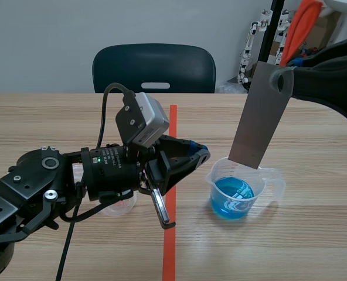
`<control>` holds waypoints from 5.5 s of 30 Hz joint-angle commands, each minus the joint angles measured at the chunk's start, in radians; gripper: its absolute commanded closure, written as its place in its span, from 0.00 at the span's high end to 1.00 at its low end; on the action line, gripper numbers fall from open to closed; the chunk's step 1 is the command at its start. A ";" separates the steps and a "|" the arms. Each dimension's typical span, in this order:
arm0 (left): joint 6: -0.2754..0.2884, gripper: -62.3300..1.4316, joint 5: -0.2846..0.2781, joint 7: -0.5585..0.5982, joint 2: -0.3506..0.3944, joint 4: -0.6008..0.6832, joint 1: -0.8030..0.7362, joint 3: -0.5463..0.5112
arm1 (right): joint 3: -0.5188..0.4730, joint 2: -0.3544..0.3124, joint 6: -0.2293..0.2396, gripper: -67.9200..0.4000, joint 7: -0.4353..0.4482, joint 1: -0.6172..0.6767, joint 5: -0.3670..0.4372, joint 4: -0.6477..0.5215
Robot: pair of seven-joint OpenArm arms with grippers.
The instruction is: Do the redox reaction experiment. move the plate over the left beaker
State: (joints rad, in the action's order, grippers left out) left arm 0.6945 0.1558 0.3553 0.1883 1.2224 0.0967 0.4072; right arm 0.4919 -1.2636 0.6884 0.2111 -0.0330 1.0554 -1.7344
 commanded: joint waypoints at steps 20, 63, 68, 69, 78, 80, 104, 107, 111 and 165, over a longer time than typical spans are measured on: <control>0.002 0.07 -0.010 0.014 -0.005 0.017 0.000 0.006 | -0.022 -0.013 0.000 0.02 0.019 -0.011 0.011 -0.008; 0.002 0.07 -0.047 0.354 0.062 0.413 -0.671 -0.401 | -0.022 0.040 -0.068 0.02 -0.022 -0.031 0.006 -0.008; 0.002 0.62 -0.037 0.370 0.060 0.441 -0.779 -0.452 | -0.022 0.102 -0.068 0.02 -0.124 -0.087 0.004 -0.008; -0.005 0.78 -0.037 0.380 0.056 0.441 -0.796 -0.460 | -0.022 0.116 -0.068 0.02 -0.136 -0.098 0.004 -0.008; -0.050 1.00 -0.041 0.402 -0.019 0.441 -0.900 -0.500 | -0.021 0.286 -0.068 0.02 -0.325 -0.172 0.004 -0.008; -0.053 1.00 -0.037 0.402 -0.040 0.441 -0.925 -0.505 | -0.021 0.333 -0.068 0.02 -0.377 -0.188 0.004 -0.008; -0.471 1.00 -0.088 0.994 -0.077 0.128 -1.079 -0.462 | 0.061 0.816 -0.060 0.01 -0.686 -0.322 -0.161 -0.008; -0.472 1.00 -0.088 1.034 -0.077 0.076 -1.078 -0.459 | 0.126 0.847 -0.061 0.02 -0.700 -0.348 -0.180 -0.008; -0.463 1.00 -0.085 1.040 -0.076 0.028 -1.069 -0.453 | 0.184 0.883 -0.084 0.01 -0.700 -0.370 -0.196 -0.008; -0.682 1.00 -0.103 1.199 -0.127 -0.285 -0.821 -0.452 | 0.307 0.995 -0.304 0.02 -0.752 -0.377 -0.286 -0.003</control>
State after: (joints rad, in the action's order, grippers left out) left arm 0.0181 0.0555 1.5082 0.0612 0.9180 -0.7170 -0.0441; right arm 0.8028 -0.2768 0.3847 -0.5529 -0.3927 0.7628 -1.7344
